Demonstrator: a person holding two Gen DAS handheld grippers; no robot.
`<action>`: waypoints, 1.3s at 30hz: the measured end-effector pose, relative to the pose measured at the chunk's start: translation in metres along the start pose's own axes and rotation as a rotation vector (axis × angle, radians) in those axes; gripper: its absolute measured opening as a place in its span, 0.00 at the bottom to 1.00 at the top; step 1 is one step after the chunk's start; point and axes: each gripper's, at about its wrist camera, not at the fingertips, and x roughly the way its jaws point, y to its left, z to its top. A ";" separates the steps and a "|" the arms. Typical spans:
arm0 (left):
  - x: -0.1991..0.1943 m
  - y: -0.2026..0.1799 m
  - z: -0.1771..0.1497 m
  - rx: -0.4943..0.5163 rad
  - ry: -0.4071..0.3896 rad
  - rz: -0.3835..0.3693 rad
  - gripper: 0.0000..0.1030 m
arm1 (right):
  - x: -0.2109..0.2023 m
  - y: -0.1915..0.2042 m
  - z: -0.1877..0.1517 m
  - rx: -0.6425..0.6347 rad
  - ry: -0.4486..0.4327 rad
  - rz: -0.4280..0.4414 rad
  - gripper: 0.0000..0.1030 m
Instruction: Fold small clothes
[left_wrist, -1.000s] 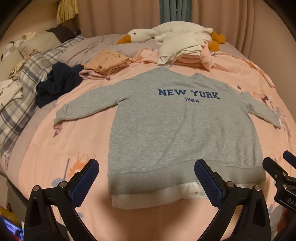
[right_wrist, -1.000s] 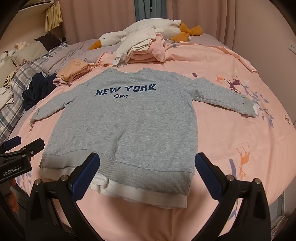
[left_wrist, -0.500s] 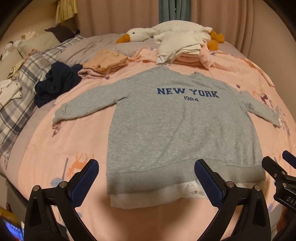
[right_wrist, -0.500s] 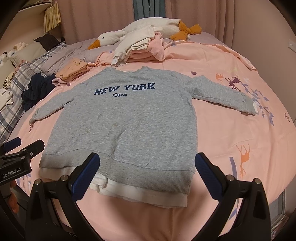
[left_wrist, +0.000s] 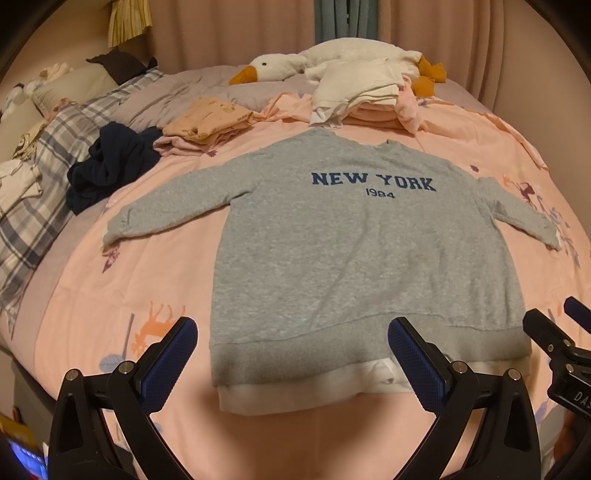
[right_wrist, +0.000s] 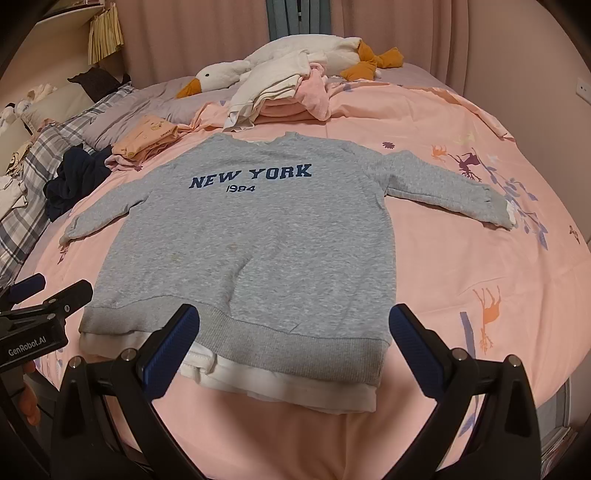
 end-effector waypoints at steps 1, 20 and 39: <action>0.000 0.000 0.000 0.000 0.000 -0.001 0.99 | 0.000 0.000 0.000 0.000 0.000 0.000 1.00; 0.002 -0.001 -0.002 0.002 0.008 -0.002 0.99 | 0.002 0.002 -0.001 -0.001 0.003 -0.001 1.00; 0.007 -0.004 -0.006 0.007 0.014 0.000 0.99 | 0.003 0.003 -0.002 -0.001 0.005 -0.001 1.00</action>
